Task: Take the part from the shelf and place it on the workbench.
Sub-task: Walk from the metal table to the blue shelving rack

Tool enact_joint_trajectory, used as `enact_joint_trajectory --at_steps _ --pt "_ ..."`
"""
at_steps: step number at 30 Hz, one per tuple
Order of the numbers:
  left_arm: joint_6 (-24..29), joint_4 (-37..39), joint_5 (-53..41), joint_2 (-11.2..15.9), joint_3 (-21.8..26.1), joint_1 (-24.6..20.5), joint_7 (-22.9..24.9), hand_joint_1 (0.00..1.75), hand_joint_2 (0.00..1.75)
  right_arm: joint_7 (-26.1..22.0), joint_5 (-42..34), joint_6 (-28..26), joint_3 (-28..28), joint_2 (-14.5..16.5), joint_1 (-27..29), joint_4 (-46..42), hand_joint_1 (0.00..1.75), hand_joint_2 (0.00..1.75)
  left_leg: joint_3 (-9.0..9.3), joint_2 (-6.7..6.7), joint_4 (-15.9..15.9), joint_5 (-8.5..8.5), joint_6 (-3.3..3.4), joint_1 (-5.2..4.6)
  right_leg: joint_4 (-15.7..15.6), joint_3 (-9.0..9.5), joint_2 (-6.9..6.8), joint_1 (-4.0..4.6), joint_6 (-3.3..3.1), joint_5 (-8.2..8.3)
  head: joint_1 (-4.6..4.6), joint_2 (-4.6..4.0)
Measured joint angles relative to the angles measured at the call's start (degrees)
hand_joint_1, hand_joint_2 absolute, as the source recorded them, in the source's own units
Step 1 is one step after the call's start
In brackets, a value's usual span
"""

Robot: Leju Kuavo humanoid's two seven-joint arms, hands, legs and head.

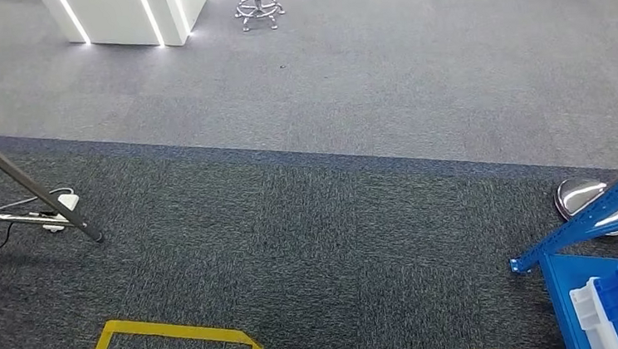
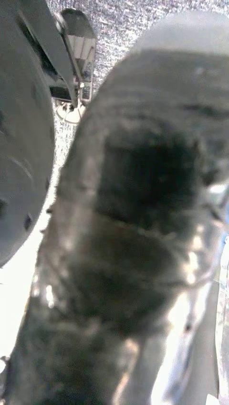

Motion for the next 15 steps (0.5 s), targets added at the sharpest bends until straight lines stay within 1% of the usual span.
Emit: enact_joint_trajectory --at_steps 1,2,3,4,5,6,7,8,9,10,11,12,13,14,15 --pt "-0.03 0.0 0.01 -0.03 0.0 -0.03 -0.05 0.0 0.0 -0.03 0.13 0.0 0.02 -0.01 -0.07 -0.01 0.0 0.0 0.13 0.45 0.06 -0.12 -0.26 -0.08 -2.75 1.45 -0.89 0.24 -0.32 0.79 0.0 0.0" --pt "-0.04 0.0 0.03 -0.06 0.0 -0.09 -0.1 0.0 0.0 -0.07 0.22 0.0 0.04 -0.01 -0.1 -0.01 0.0 0.0 0.24 0.88 0.1 -0.23 -0.54 -0.16 -4.03 2.02 -1.44 0.48 -0.61 0.97 -0.01 0.0" --pt "-0.05 0.0 0.05 -0.09 0.0 -0.19 -0.13 0.0 0.0 -0.09 0.28 0.0 0.05 -0.01 -0.09 -0.01 0.0 0.0 0.35 1.28 0.08 -0.28 -0.81 -0.2 -4.06 1.93 -1.09 0.65 -0.82 1.03 -0.02 0.0" --pt "-0.07 0.0 0.08 -0.13 0.0 -0.3 -0.16 0.0 0.0 -0.1 0.34 0.0 0.06 -0.01 -0.03 -0.01 0.0 0.0 0.52 1.74 0.03 -0.31 -1.11 -0.21 -4.23 1.84 -0.45 0.6 -1.1 1.2 -0.02 0.0" --pt "-0.08 0.0 0.09 -0.17 0.0 -0.4 -0.16 0.0 0.0 -0.1 0.38 0.01 0.07 -0.01 0.05 0.0 0.0 0.0 0.59 1.61 0.19 -0.55 -1.42 -0.13 -4.45 1.87 0.07 0.44 -1.37 1.38 -0.02 0.0" --pt "-0.1 0.0 0.09 -0.21 0.0 -0.45 -0.18 0.0 0.0 -0.1 0.43 0.01 0.07 -0.01 0.06 -0.01 0.0 0.0 0.37 0.64 0.97 -1.27 -1.73 -0.02 -4.69 1.92 0.64 0.23 -1.71 1.61 -0.05 0.0" --pt "-0.14 0.0 0.1 -0.23 0.01 -0.44 -0.19 0.0 0.0 -0.1 0.47 0.01 0.07 -0.01 0.04 -0.01 0.0 0.0 -0.38 -0.79 2.87 -2.64 -2.02 0.12 -4.93 1.95 1.23 0.0 -2.03 1.84 -0.09 0.0" --pt "-0.17 0.0 0.1 -0.23 0.01 -0.38 -0.19 0.0 0.0 -0.1 0.49 0.01 0.08 -0.01 0.01 -0.02 0.0 0.0 -1.74 -2.5 6.01 -4.56 -2.24 0.33 -5.02 1.95 1.83 -0.1 -2.23 2.01 -0.14 0.0" --pt "-0.21 0.0 0.1 -0.25 0.02 -0.29 -0.19 0.0 0.0 -0.1 0.49 0.0 0.08 -0.01 -0.03 -0.02 0.0 0.0 -3.43 -3.71 9.79 -6.55 -2.38 0.43 -5.02 1.84 2.45 -0.11 -2.38 2.08 -0.18 0.0" --pt "-0.24 0.0 0.11 -0.25 0.02 -0.18 -0.16 0.0 0.0 -0.1 0.49 -0.01 0.08 -0.01 -0.03 -0.02 0.0 0.0 -5.12 -4.19 13.48 -8.05 -2.47 0.49 -4.98 1.76 3.16 -0.08 -2.42 2.12 -0.2 0.0" --pt "-0.26 0.0 0.11 -0.25 0.02 -0.08 -0.14 0.0 0.0 -0.1 0.49 -0.01 0.08 -0.01 0.0 -0.02 0.0 0.0 -6.2 -4.34 15.79 -8.5 -2.51 0.52 -4.92 1.71 3.92 -0.05 -2.45 2.14 -0.2 0.0" --pt "-0.27 0.0 0.11 -0.25 0.02 0.01 -0.12 0.0 0.0 -0.09 0.49 -0.02 0.07 -0.01 0.05 -0.02 0.0 0.0 -6.39 -4.38 16.05 -7.79 -2.49 0.53 -4.82 1.69 4.7 -0.03 -2.45 2.15 -0.2 0.0" --pt "-0.27 0.0 0.14 -0.25 0.02 0.05 -0.13 0.0 0.0 -0.07 0.49 -0.02 0.07 -0.01 0.1 -0.02 0.0 0.0 -5.58 -4.52 14.12 -6.05 -2.4 0.55 -4.69 1.7 5.54 -0.03 -2.42 2.14 -0.2 0.0" --pt "-0.27 0.0 0.16 -0.23 0.02 0.07 -0.15 0.0 0.0 -0.04 0.49 -0.02 0.06 0.0 0.12 -0.02 0.0 0.0 -3.93 -5.14 10.34 -3.7 -2.27 0.6 -4.53 1.7 6.34 -0.06 -2.36 2.11 -0.2 0.0" --pt "-0.27 0.0 0.2 -0.22 0.03 0.09 -0.19 0.0 0.0 -0.01 0.49 -0.02 0.05 0.01 0.12 -0.02 0.0 0.0 -2.24 -6.55 6.43 -1.98 -2.14 0.65 -4.32 1.61 7.06 -0.03 -2.2 2.07 -0.19 0.0"
